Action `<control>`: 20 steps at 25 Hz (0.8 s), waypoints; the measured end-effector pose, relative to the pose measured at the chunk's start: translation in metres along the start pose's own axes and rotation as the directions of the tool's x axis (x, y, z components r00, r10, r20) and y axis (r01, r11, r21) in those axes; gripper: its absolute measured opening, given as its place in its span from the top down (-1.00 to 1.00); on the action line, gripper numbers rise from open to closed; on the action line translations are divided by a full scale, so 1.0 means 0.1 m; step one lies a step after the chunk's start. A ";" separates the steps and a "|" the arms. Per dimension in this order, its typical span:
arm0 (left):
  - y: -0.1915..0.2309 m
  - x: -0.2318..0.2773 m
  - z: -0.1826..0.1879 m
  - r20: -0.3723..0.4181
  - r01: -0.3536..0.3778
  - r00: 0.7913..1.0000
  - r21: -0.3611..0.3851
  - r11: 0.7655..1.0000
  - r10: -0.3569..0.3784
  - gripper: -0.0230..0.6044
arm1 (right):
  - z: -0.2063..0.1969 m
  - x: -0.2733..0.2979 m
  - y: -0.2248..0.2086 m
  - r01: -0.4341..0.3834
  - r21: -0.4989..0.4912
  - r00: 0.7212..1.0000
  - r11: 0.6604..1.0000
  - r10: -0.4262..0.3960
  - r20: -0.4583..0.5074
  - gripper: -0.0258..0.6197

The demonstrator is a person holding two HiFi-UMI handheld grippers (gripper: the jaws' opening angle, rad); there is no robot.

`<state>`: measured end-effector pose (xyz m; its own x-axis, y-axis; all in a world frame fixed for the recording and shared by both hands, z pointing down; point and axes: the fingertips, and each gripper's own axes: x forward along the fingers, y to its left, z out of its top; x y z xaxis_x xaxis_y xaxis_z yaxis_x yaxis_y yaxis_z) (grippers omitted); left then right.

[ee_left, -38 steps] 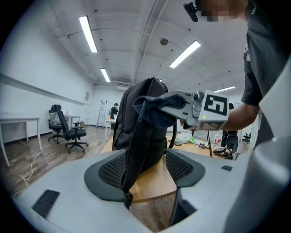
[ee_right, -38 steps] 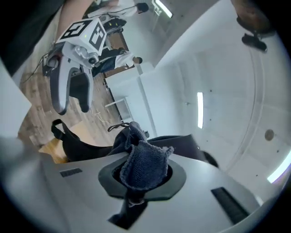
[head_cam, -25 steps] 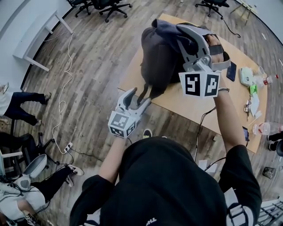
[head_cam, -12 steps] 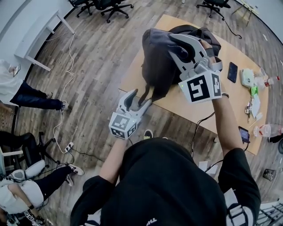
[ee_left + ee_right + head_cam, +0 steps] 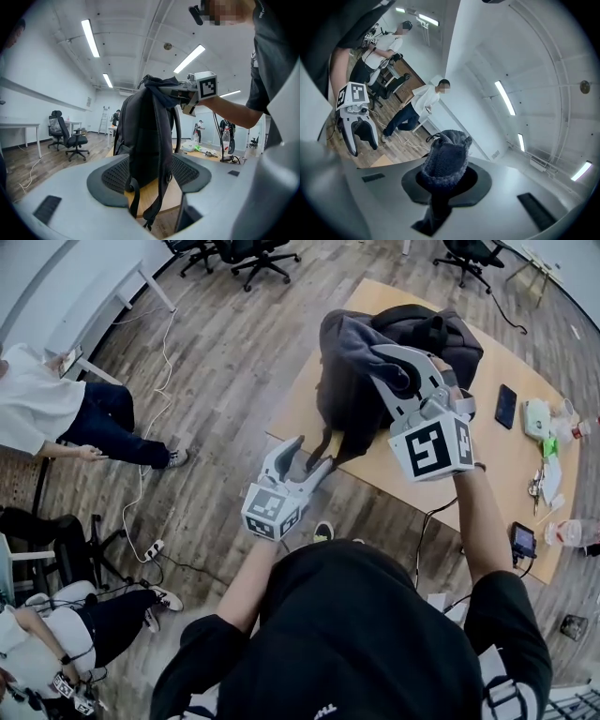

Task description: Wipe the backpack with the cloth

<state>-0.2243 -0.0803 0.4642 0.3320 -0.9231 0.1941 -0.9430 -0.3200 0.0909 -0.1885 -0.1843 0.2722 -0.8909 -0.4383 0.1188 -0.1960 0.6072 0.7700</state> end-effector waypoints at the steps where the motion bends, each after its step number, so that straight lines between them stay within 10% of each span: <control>1: -0.01 0.00 -0.01 -0.003 0.001 1.000 -0.001 1.000 -0.001 -0.01 | -0.04 -0.02 0.07 0.004 0.000 1.000 1.000 -0.004 -0.002 0.80; 15: -0.07 -0.02 0.02 -0.007 0.007 1.000 -0.010 1.000 -0.007 -0.01 | -0.65 0.19 1.22 -0.013 0.014 0.995 1.000 0.014 -0.095 0.80; 20: -0.04 -0.07 0.03 -0.007 -0.013 1.000 -0.018 1.000 0.013 -0.01 | -1.10 0.34 1.94 -0.170 0.075 0.966 0.983 0.181 -0.187 0.80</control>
<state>-0.2232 -0.0733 0.4600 0.3202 -0.9255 0.2024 -0.9466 -0.3043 0.1064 -0.2113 -0.1546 0.4946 -0.8190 -0.4374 0.3714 -0.0721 0.7205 0.6896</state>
